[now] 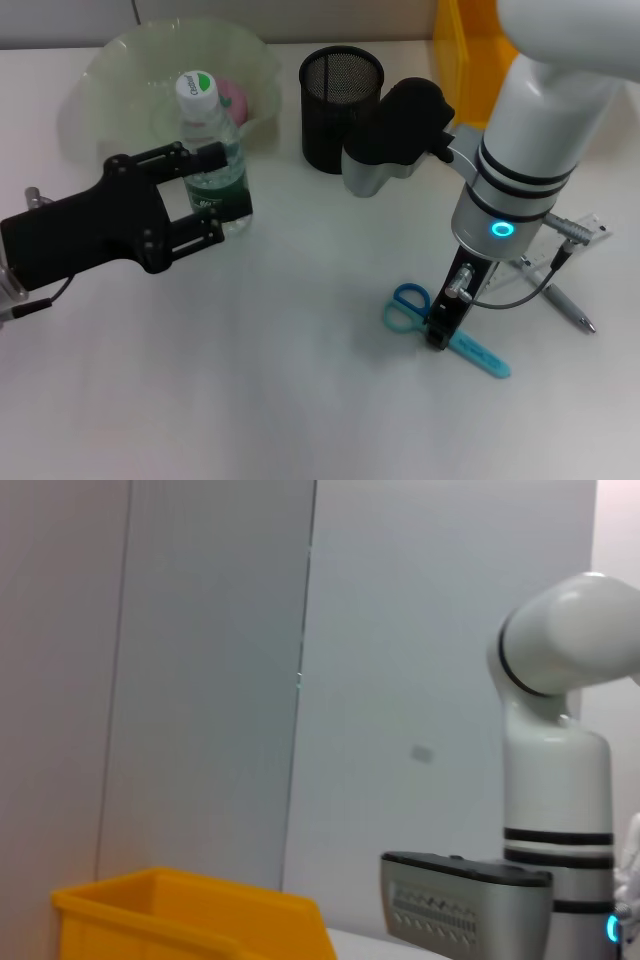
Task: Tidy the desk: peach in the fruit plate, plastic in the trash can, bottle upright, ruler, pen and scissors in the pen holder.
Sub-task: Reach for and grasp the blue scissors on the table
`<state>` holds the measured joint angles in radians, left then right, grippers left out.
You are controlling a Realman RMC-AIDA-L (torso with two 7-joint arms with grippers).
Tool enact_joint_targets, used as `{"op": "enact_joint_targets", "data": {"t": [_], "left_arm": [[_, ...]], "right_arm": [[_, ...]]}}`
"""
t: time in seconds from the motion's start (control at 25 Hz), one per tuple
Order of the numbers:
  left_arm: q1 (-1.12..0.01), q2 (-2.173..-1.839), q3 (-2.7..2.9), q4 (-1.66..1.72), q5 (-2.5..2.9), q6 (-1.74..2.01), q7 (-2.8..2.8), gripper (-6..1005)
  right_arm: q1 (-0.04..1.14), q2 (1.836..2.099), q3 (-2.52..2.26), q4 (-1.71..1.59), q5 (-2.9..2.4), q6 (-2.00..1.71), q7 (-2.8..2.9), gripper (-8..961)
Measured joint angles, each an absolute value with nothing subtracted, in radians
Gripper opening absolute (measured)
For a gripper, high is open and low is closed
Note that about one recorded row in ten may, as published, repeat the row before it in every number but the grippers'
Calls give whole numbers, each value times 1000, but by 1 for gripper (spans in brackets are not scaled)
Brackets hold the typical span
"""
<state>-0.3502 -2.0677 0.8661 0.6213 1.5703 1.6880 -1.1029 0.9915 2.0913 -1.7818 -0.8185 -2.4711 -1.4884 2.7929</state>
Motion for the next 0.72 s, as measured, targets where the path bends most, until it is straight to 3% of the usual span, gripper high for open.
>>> {"op": "enact_joint_targets", "data": {"t": [0.36, 0.72], "left_arm": [[-337, -2066, 848, 621, 1548, 1692, -1102, 590], [-333, -2066, 814, 622, 1545, 1707, -1102, 590]], "right_arm": [[916, 2089, -1755, -915, -2477, -1481, 2793, 281], [749, 2083, -1687, -1153, -2479, -1483, 2787, 288]]}}
